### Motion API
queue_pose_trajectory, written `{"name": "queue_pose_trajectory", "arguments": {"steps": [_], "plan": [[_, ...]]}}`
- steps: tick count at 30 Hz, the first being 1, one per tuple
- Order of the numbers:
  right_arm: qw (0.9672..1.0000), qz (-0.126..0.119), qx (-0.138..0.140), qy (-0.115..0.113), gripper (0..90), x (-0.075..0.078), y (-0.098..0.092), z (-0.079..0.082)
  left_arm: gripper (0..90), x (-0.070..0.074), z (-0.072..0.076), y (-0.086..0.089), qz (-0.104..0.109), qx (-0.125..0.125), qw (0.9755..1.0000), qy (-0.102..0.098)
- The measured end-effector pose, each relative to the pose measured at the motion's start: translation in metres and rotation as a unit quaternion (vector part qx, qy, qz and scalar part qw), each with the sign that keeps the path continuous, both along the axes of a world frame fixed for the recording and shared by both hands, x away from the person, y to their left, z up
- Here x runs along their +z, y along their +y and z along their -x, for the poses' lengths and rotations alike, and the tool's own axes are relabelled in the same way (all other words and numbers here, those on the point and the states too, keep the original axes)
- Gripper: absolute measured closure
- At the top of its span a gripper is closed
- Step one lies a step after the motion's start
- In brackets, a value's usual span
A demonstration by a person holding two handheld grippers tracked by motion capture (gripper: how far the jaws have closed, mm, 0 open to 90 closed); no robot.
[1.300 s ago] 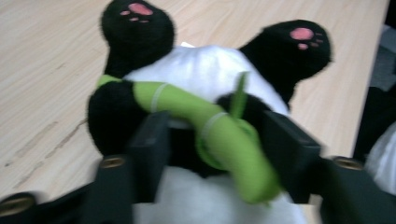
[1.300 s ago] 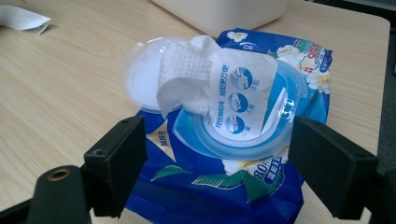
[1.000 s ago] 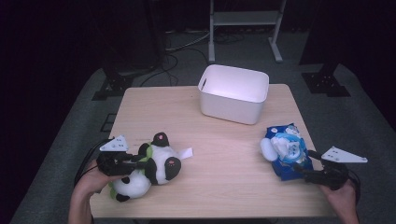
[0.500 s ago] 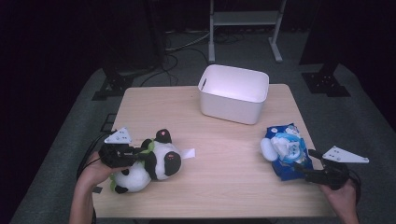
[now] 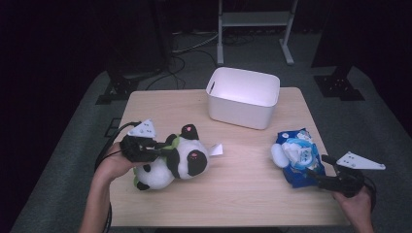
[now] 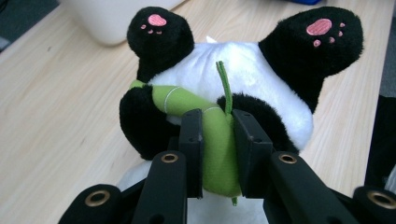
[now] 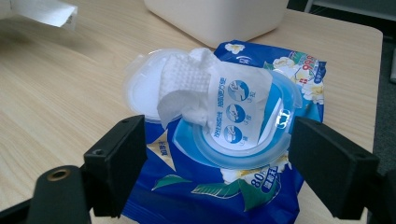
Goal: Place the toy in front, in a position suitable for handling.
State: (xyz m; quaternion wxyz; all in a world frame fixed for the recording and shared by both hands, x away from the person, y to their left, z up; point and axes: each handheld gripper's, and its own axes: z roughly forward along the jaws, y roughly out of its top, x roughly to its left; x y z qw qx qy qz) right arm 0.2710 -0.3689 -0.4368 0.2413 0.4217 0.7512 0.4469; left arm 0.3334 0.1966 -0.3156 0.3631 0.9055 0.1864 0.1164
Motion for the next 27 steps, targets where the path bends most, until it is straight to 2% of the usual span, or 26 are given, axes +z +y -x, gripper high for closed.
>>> {"name": "queue_pose_trajectory", "arguments": {"steps": [2, 3, 4, 5, 11, 15, 20, 27], "plan": [[1.0000, -0.001, 0.000, 0.000, 18.2, 0.000, 0.000, 0.000, 74.5, 0.002, -0.002, -0.012, -0.003, -0.012, 0.9999, 0.000], [1.0000, -0.001, 0.000, 0.000, 18.2, 0.000, -0.001, 0.000, 74.5, 0.002, -0.002, -0.012, -0.003, -0.012, 0.9999, 0.000], [1.0000, -0.001, 0.001, 0.000, 18.2, 0.000, -0.001, 0.000, 74.5, 0.003, -0.004, -0.023, -0.007, -0.024, 0.9997, 0.004], [1.0000, -0.001, 0.001, 0.000, 18.1, 0.000, -0.001, 0.000, 74.5, 0.003, -0.004, -0.023, -0.007, -0.024, 0.9997, 0.004], [1.0000, -0.003, 0.000, -0.002, 18.1, 0.000, -0.002, 0.000, 74.4, 0.002, -0.009, -0.064, -0.021, -0.060, 0.9979, 0.010], [1.0000, -0.004, 0.001, -0.003, 18.1, 0.000, -0.002, 0.000, 74.4, -0.003, -0.013, -0.085, -0.020, -0.077, 0.9966, 0.019], [1.0000, -0.003, 0.003, -0.001, 18.0, -0.001, -0.002, -0.001, 74.4, -0.012, -0.014, -0.110, -0.030, -0.097, 0.9944, 0.028], [1.0000, -0.003, 0.004, 0.000, 18.1, -0.001, -0.001, -0.001, 74.3, -0.028, -0.015, -0.133, -0.030, -0.119, 0.9915, 0.044]]}}
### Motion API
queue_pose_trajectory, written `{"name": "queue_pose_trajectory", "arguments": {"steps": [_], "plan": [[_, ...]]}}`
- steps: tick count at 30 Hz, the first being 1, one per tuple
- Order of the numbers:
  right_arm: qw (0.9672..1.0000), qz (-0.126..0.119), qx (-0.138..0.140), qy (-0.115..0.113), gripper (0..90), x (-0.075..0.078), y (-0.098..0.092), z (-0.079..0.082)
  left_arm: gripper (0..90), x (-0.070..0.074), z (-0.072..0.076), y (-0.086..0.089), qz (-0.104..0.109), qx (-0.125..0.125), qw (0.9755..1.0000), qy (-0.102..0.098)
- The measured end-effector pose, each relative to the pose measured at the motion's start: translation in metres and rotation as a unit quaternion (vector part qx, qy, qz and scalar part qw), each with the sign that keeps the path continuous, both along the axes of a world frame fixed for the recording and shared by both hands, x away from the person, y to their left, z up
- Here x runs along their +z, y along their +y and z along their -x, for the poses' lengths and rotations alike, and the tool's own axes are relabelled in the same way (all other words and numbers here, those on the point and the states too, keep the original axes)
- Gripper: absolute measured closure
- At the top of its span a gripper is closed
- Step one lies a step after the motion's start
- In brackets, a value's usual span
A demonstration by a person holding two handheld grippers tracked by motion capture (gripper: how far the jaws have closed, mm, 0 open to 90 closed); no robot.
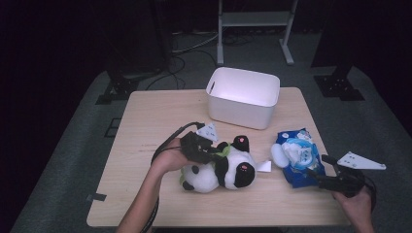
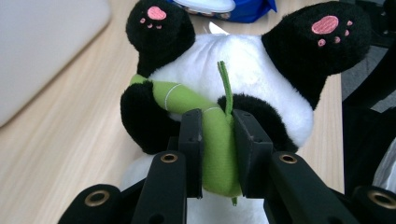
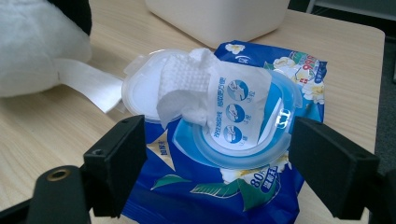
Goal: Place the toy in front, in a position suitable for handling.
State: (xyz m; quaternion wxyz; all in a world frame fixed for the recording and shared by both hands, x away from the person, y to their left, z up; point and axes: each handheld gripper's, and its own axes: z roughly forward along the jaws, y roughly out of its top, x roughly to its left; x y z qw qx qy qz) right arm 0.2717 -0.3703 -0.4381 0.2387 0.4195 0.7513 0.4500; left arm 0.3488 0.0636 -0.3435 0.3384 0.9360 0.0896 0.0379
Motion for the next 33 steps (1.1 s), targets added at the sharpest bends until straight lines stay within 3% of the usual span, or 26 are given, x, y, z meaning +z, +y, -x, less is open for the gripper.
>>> {"name": "queue_pose_trajectory", "arguments": {"steps": [9, 15, 23, 33], "plan": [[1.0000, 0.001, 0.002, -0.003, 18.1, 0.000, 0.001, 0.000, 71.4, -0.017, 0.008, -0.005, 0.022, -0.012, 0.9994, 0.024], [1.0000, 0.005, 0.008, 0.002, 18.1, -0.002, 0.006, -0.001, 59.1, -0.018, 0.011, 0.003, 0.041, -0.019, 0.9982, 0.038], [0.9999, 0.005, 0.009, 0.005, 18.1, -0.003, 0.007, -0.002, 51.4, -0.009, 0.015, 0.027, 0.064, -0.012, 0.9976, 0.022], [0.9999, 0.005, 0.008, 0.008, 18.1, -0.004, 0.009, -0.003, 45.5, -0.020, 0.013, 0.072, 0.087, 0.032, 0.9954, 0.027]]}}
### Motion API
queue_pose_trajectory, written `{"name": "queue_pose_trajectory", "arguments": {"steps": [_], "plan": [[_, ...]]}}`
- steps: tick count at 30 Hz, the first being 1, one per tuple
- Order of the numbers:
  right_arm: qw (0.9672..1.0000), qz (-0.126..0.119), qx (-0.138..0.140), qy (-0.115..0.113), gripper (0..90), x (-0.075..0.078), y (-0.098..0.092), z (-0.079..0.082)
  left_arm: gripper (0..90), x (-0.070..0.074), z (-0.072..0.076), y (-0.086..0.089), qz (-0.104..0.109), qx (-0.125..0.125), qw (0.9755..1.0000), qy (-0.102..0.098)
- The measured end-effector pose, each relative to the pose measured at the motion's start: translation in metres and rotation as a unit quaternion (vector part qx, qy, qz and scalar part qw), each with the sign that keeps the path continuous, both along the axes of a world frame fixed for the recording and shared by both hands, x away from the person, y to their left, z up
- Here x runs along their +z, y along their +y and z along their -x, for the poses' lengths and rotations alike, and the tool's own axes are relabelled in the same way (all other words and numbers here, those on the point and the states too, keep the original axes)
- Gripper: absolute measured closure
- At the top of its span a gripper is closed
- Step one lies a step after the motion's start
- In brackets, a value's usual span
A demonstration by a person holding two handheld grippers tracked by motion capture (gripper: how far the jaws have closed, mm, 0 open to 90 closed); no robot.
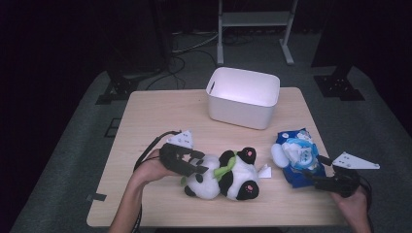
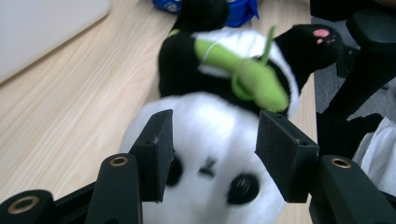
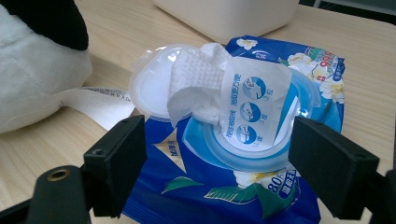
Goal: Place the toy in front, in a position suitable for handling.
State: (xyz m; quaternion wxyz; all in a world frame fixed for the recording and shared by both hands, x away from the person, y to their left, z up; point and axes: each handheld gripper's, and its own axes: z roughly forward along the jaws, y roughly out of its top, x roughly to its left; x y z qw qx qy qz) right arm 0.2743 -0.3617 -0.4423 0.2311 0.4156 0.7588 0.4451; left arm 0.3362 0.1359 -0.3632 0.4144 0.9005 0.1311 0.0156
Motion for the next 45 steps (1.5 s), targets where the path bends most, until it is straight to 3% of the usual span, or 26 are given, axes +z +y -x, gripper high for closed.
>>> {"name": "queue_pose_trajectory", "arguments": {"steps": [10, 17, 25, 37, 41, 45], "plan": [[1.0000, 0.001, 0.005, 0.004, 18.0, 0.000, 0.001, -0.002, 34.5, -0.024, -0.006, 0.024, 0.020, -0.002, 0.9996, 0.019], [0.9999, 0.000, 0.013, -0.001, 18.1, 0.003, 0.000, -0.001, 22.9, -0.036, -0.009, 0.022, 0.020, -0.005, 0.9997, 0.015], [0.9990, 0.013, 0.042, -0.005, 21.1, 0.015, 0.014, -0.004, 20.2, -0.047, -0.005, 0.016, 0.015, -0.009, 0.9996, 0.021], [0.9962, 0.058, 0.064, 0.009, 24.1, 0.028, 0.033, -0.030, 19.5, -0.051, 0.002, 0.016, 0.026, -0.005, 0.9993, 0.026], [0.9947, 0.072, 0.070, 0.019, 27.9, 0.034, 0.041, -0.042, 19.5, -0.049, 0.005, 0.017, 0.024, -0.008, 0.9992, 0.029], [0.9925, 0.088, 0.076, 0.038, 37.3, 0.034, 0.049, -0.059, 19.7, -0.048, 0.006, 0.018, 0.027, -0.010, 0.9990, 0.033]]}}
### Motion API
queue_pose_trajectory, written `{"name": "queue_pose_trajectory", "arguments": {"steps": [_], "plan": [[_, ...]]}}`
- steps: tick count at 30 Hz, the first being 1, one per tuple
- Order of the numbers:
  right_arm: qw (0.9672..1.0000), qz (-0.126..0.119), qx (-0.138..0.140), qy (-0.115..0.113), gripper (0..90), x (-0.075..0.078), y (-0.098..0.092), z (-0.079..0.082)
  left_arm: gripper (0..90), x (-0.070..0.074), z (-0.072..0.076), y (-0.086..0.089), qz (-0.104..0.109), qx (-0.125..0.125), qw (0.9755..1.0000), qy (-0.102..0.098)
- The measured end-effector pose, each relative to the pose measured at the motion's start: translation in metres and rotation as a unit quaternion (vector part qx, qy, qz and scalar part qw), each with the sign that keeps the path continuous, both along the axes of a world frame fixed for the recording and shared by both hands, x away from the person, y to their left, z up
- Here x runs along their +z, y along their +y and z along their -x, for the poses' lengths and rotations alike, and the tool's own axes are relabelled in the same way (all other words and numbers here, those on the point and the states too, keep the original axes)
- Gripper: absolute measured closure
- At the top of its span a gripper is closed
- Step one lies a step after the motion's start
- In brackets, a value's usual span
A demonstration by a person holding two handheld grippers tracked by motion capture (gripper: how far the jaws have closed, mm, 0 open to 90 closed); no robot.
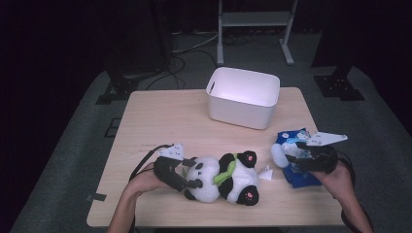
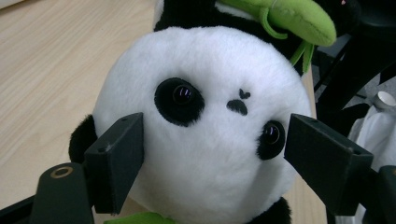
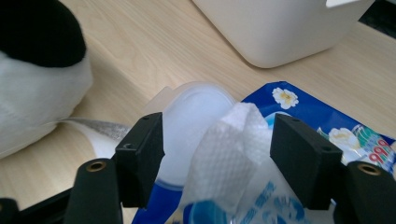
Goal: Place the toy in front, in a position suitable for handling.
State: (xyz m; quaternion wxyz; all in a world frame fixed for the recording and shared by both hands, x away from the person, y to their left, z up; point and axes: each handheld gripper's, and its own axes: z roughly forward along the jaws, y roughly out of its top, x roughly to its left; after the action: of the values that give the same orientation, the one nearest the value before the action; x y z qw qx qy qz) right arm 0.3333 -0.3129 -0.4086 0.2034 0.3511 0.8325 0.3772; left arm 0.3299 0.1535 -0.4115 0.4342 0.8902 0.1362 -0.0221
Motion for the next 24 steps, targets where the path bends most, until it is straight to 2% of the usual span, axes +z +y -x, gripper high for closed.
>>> {"name": "queue_pose_trajectory", "arguments": {"steps": [5, 9, 11, 12, 18, 24], "plan": [[0.9991, 0.029, -0.001, 0.031, 55.8, -0.007, 0.003, -0.018, 19.8, 0.000, 0.002, 0.002, 0.007, -0.003, 1.0000, 0.006], [0.9980, 0.022, -0.009, 0.059, 75.1, -0.009, 0.001, -0.024, 19.8, 0.001, 0.003, 0.003, 0.007, -0.007, 0.9999, 0.007], [0.9973, 0.019, -0.018, 0.068, 80.0, -0.009, -0.001, -0.026, 19.7, 0.001, 0.003, 0.003, 0.008, -0.006, 0.9999, 0.007], [0.9970, 0.010, -0.020, 0.074, 82.8, -0.008, -0.002, -0.026, 19.7, 0.001, 0.004, 0.003, 0.008, -0.005, 0.9999, 0.007], [0.9962, -0.032, -0.029, 0.075, 86.7, 0.004, -0.012, -0.023, 19.4, 0.001, 0.004, 0.003, 0.005, -0.007, 0.9999, 0.005], [0.9961, -0.051, -0.025, 0.067, 86.7, 0.019, -0.017, -0.019, 19.4, 0.000, 0.003, 0.004, 0.006, -0.006, 1.0000, 0.004]]}}
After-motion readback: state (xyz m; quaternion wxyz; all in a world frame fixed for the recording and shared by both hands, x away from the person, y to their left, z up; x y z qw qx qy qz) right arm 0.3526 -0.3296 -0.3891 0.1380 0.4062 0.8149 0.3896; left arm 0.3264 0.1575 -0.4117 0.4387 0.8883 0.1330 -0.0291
